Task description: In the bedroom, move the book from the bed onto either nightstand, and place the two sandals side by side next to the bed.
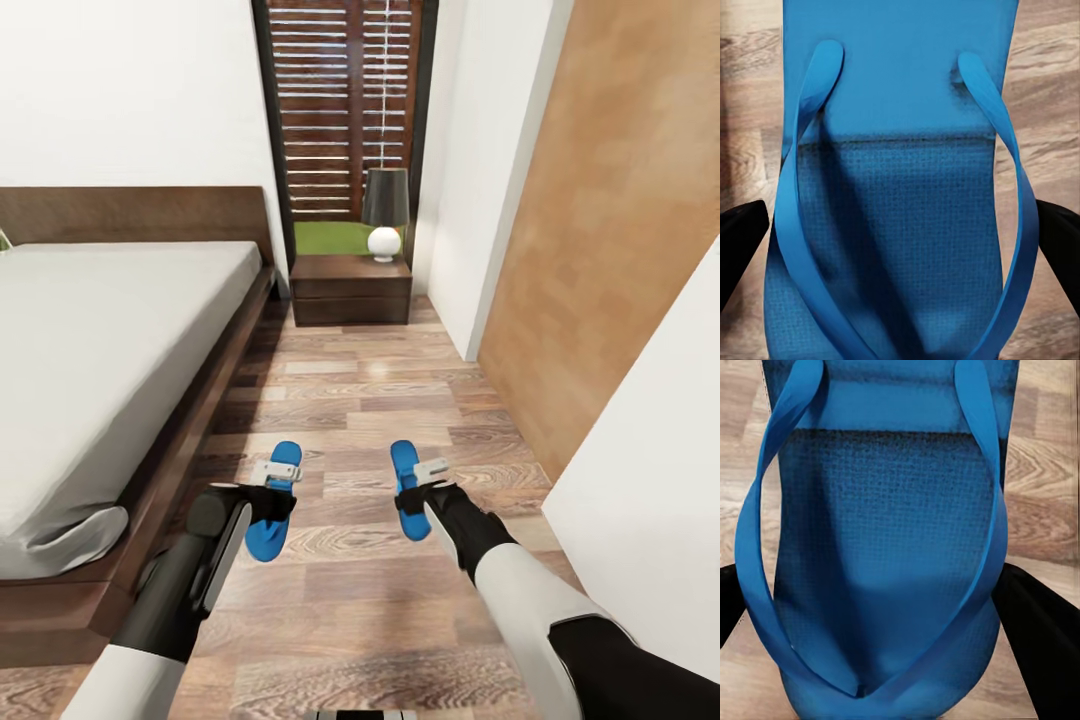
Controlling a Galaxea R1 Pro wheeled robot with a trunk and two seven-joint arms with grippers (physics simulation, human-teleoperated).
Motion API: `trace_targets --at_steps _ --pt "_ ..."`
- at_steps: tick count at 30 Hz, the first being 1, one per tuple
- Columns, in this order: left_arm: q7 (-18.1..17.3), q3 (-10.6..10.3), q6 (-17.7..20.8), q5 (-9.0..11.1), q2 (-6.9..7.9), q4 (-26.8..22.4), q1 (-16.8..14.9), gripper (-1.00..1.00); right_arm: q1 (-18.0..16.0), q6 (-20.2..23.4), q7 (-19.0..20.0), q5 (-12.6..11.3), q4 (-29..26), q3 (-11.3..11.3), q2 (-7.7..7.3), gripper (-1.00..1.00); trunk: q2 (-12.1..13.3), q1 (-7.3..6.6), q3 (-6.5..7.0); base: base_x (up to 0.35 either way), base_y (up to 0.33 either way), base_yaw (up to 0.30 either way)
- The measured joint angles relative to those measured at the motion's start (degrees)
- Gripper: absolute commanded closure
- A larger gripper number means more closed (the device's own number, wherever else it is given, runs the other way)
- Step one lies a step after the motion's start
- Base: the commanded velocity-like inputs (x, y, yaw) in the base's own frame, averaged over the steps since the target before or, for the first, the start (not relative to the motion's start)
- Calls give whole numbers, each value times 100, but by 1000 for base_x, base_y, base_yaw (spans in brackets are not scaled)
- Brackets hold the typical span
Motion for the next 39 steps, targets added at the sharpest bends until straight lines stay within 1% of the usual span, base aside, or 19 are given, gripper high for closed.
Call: trace_targets --at_steps 1,2,5,7,14,19,33,39 --pt "1 4 -2 2 0 38 0 100 0 1 0 -3 1 -63 -2 100 1 -3 22 0 0 0" --pt "-2 10 -5 5 0 100 0 100 0 2 0 1 5 -184 -5 100 3 -5 44 0 0 0" --pt "-11 15 -30 7 0 175 -2 100 0 4 -1 1 10 -318 -24 100 7 -13 111 0 0 0" --pt "-17 19 -72 1 0 228 -6 100 0 5 -5 2 19 -394 -71 100 9 -18 155 0 0 0" --pt "-27 20 -104 -3 0 302 -15 100 0 0 -4 -16 44 -441 -111 100 19 -36 311 0 0 0" --pt "-29 14 -186 8 0 561 -30 100 0 -2 -5 -18 53 -458 -121 100 25 -49 421 0 0 0" --pt "-27 12 -257 -1 -4 719 -45 100 1 -2 -5 -20 55 -456 -125 100 44 -85 732 0 0 0" --pt "-23 13 -371 -3 -4 934 -67 100 0 -2 -4 -20 56 -455 -125 100 52 -101 865 0 0 0"
